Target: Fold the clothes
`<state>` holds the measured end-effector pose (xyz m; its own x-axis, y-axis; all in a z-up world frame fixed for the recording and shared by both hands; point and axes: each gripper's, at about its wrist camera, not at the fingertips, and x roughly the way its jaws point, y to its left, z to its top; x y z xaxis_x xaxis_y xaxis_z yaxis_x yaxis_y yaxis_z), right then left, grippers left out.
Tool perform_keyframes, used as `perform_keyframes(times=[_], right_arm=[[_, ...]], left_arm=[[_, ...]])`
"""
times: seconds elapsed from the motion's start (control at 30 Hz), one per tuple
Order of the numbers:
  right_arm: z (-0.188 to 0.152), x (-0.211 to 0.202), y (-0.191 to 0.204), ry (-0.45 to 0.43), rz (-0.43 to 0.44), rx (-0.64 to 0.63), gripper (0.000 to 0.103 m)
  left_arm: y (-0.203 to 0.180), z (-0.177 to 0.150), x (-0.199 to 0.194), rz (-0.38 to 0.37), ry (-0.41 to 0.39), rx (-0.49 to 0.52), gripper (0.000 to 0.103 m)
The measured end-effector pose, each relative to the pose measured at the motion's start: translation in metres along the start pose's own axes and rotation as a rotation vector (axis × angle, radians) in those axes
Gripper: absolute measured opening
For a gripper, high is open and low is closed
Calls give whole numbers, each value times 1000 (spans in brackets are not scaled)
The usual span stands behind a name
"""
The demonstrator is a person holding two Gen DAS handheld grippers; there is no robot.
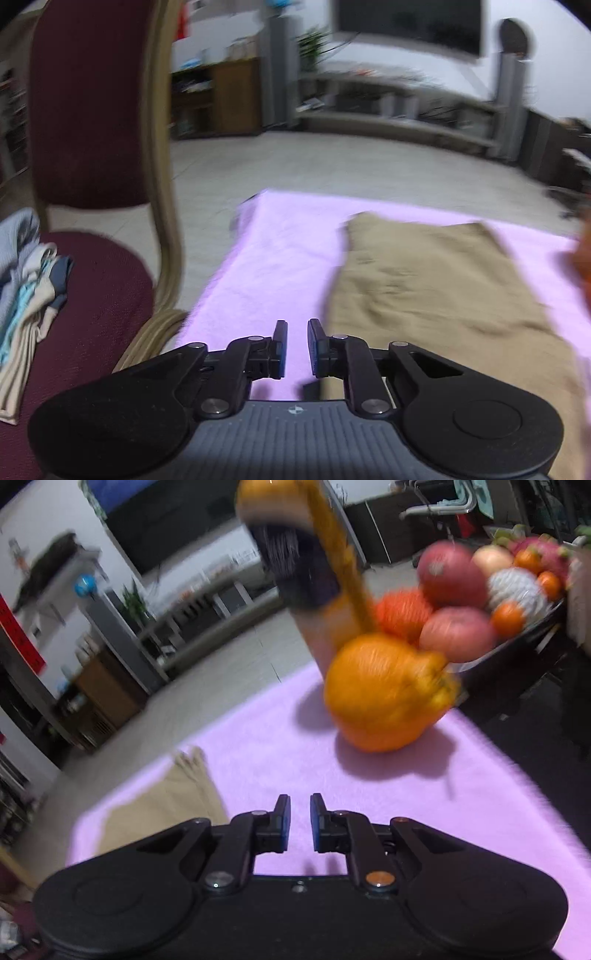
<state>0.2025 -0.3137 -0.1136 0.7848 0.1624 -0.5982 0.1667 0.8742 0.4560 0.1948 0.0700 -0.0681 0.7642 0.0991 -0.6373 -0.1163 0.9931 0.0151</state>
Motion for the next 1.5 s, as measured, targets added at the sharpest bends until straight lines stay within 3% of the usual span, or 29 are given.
perform_keyframes(times=[0.13, 0.27, 0.33, 0.4, 0.47, 0.57, 0.67, 0.73, 0.77, 0.83, 0.87, 0.9, 0.93, 1.0, 1.13, 1.17, 1.23, 1.33, 1.4, 1.5], right_arm=[[-13, -85, 13, -111, 14, -114, 14], [-36, -131, 28, -177, 4, -363, 18], [-56, -131, 36, -139, -1, -484, 28], [-71, -112, 36, -15, 57, -492, 34], [-82, -89, 36, 121, 117, -452, 34], [-84, -60, 32, 256, 207, -283, 33], [-87, -36, 19, 334, 370, -54, 33], [-96, -19, 19, 426, 439, 18, 33], [-102, -11, 20, 470, 464, 37, 32], [-111, 3, 22, 540, 468, 52, 31], [-112, 9, 17, 551, 439, 73, 24], [-114, 14, 13, 561, 410, 93, 8], [-114, 19, 8, 567, 381, 116, 0], [-108, 19, -7, 526, 325, 177, 0], [-91, 0, -18, 377, 164, 139, 0], [-88, -7, -19, 343, 129, 127, 4], [-83, -25, -15, 308, 151, 102, 8], [-83, -55, 6, 323, 315, 8, 10], [-90, -66, 23, 358, 412, -66, 13], [-106, -56, 38, 460, 455, -128, 13]], left_arm=[[4, -28, -58, -149, -40, 41, 26], [9, -70, -72, -234, 53, 41, 25], [8, -85, -66, -252, 112, 39, 24], [6, -88, -56, -271, 135, 28, 16], [6, -85, -50, -308, 128, -9, 16], [5, -80, -38, -384, 128, -78, 16], [-1, -82, -20, -421, 178, -101, 16], [-8, -87, -6, -424, 218, -90, 15], [-12, -89, -1, -397, 227, -67, 14], [-19, -91, 4, -266, 221, 10, 11], [-17, -93, 8, -214, 222, 20, 9], [-14, -94, 11, -174, 225, 16, 10], [-10, -95, 13, -153, 225, 4, 11], [-3, -97, 14, -139, 216, -19, 12], [2, -97, 6, -113, 191, -30, 11], [5, -96, -2, -112, 179, -38, 9], [12, -95, -26, -173, 149, -47, 9], [14, -98, -54, -309, 122, -43, 11], [7, -104, -56, -372, 143, -34, 12], [-6, -116, -39, -378, 223, 13, 12]])
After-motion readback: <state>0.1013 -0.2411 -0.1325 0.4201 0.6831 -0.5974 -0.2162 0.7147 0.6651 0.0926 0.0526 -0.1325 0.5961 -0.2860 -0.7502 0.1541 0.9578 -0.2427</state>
